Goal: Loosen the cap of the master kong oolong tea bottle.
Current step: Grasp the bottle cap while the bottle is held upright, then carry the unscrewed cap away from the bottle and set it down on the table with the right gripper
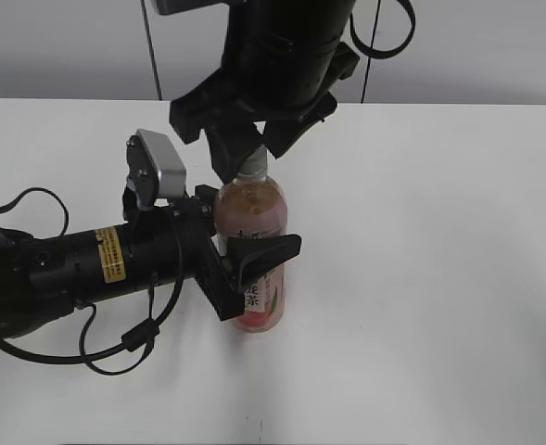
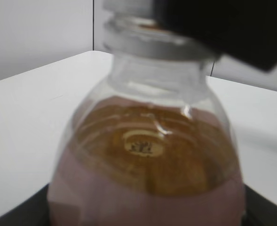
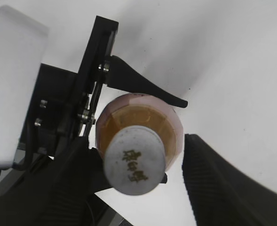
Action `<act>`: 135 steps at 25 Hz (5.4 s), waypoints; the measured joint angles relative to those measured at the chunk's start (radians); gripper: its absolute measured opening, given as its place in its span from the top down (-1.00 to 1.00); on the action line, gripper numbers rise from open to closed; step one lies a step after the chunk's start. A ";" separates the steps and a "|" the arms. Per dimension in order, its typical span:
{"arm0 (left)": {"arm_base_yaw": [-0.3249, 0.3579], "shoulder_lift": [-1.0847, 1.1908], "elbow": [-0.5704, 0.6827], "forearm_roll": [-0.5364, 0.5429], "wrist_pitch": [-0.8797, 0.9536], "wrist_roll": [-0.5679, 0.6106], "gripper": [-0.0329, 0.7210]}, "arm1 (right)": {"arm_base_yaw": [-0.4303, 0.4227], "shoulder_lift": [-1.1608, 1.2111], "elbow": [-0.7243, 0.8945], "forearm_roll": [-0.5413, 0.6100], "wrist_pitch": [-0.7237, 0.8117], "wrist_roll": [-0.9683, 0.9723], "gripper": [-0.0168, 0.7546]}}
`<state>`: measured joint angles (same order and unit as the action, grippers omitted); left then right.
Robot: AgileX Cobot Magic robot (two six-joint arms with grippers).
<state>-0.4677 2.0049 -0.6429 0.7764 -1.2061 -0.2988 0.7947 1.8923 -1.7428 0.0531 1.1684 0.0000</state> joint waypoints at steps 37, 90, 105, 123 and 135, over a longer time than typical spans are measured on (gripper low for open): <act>0.000 0.000 0.000 0.016 0.000 0.017 -0.25 | 0.000 -0.002 -0.007 -0.007 0.032 -1.598 0.24; -0.002 0.002 0.001 0.011 -0.005 -0.005 -0.24 | -0.051 -0.049 -0.053 -0.177 0.048 -1.714 0.25; -0.002 0.002 0.001 0.011 -0.005 -0.005 -0.24 | -0.367 -0.050 0.222 -0.091 0.047 -0.611 0.25; -0.002 0.002 0.001 0.004 -0.005 -0.007 -0.24 | -0.399 0.038 0.669 -0.067 -0.358 -0.382 0.15; -0.002 0.002 0.001 0.003 -0.005 -0.007 -0.24 | -0.399 -0.046 0.605 -0.079 -0.223 -0.105 -0.44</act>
<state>-0.4697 2.0067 -0.6419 0.7798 -1.2110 -0.3060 0.3962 1.8466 -1.1374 -0.0264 0.9452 -0.1048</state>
